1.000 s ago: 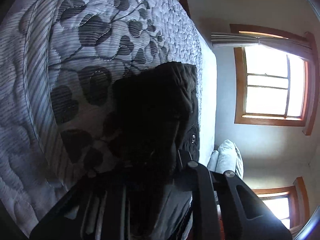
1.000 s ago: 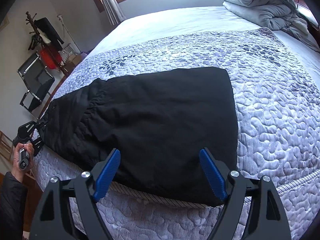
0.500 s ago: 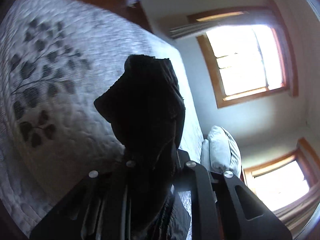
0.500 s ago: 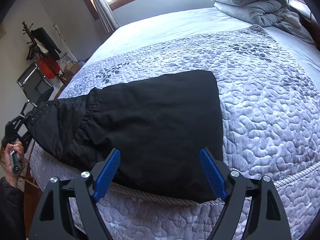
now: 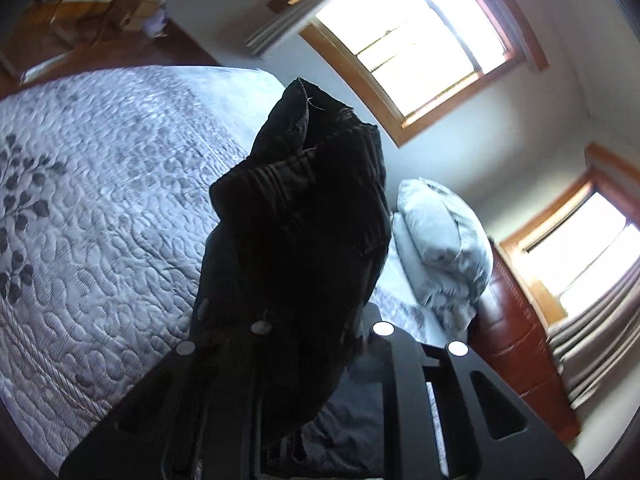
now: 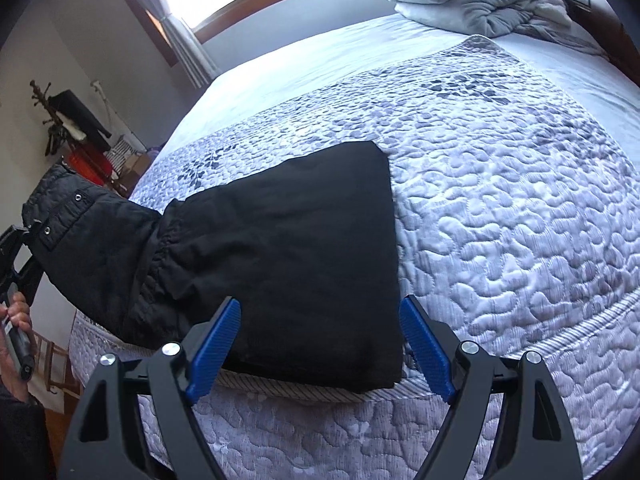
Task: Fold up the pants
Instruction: 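Fold the held pants end over the bundle with the left gripper and release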
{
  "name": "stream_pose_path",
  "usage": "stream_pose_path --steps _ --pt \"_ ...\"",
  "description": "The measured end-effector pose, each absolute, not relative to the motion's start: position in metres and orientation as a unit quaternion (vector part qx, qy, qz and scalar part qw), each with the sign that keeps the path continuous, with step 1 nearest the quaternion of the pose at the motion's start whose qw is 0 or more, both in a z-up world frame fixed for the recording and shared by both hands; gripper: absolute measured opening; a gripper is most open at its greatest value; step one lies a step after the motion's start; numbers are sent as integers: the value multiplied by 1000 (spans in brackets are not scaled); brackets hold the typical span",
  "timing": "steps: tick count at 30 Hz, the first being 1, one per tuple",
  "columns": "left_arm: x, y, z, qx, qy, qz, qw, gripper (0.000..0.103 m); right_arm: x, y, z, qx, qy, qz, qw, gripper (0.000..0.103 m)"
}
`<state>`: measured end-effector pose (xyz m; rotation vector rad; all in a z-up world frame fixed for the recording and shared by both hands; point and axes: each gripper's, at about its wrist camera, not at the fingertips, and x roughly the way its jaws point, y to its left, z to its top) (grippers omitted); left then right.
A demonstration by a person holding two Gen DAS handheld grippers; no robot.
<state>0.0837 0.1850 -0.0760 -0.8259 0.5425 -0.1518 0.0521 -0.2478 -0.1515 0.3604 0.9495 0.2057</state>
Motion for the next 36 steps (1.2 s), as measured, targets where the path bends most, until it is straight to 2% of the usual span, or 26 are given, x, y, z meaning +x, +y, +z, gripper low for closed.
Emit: stream_pose_path --steps 19,31,36 --pt "97 65 -81 -219 336 -107 910 20 40 -282 -155 231 435 88 866 83" --pt "103 9 -120 -158 391 -122 898 22 28 -301 -161 250 433 75 863 83" --pt "107 -11 -137 -134 410 -126 893 29 25 -308 -162 259 430 70 862 83"
